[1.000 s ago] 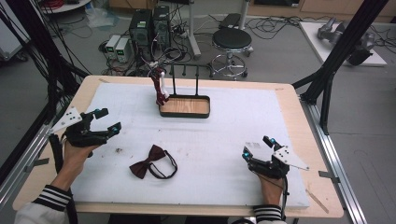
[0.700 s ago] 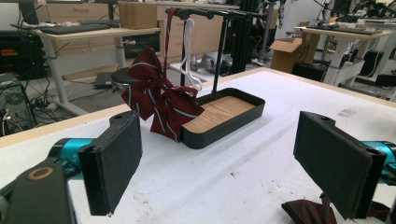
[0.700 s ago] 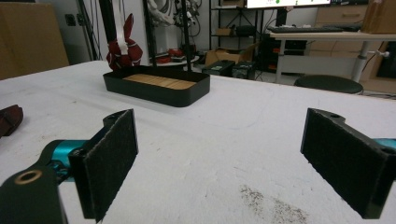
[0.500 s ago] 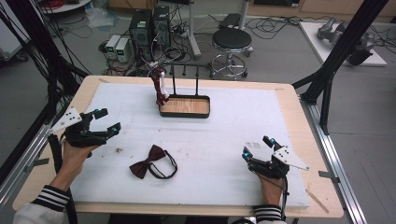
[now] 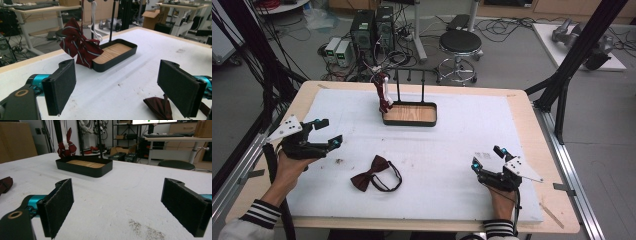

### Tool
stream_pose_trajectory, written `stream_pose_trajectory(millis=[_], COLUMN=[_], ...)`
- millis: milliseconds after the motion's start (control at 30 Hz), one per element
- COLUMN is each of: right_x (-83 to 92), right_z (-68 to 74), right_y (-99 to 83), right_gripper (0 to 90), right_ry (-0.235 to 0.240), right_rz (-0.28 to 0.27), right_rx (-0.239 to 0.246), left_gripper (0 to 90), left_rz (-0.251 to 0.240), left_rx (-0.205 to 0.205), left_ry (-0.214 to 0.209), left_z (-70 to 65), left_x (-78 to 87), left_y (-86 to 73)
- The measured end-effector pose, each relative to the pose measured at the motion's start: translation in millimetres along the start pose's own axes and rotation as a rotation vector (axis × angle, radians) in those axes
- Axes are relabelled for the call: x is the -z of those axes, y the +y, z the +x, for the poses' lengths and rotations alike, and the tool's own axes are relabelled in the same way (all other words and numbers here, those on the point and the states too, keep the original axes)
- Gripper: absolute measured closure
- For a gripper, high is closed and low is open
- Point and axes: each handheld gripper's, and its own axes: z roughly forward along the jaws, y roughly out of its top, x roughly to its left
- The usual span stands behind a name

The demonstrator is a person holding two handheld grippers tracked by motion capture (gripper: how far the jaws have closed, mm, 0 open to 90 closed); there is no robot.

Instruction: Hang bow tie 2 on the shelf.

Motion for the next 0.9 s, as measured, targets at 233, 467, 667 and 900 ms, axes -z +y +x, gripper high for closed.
stream_pose_trajectory(millis=[233,467,667,900], right_x=[0.0,0.3,0.1,0.3], right_z=[-0.1,0.2,-0.4,-1.1], right_y=[0.1,0.1,0.1,0.0], right_gripper=[10.2,10.2,10.2,10.2], right_ry=[0.0,0.001,0.004,0.006], right_rz=[0.0,0.001,0.0,-0.003], right_rx=[0.002,-0.006,-0.01,-0.01], left_gripper=[16.0,16.5,16.5,16.5], left_rz=[0.101,0.212,0.316,0.426], left_rx=[0.0,0.003,0.014,-0.002], left_ry=[-0.041,-0.05,-0.077,-0.112], left_z=[-11.1,-24.2,-31.8,-41.5], left_x=[-2.5,-11.8,-25.7,-41.2], left_y=[3.2,6.3,3.6,1.0])
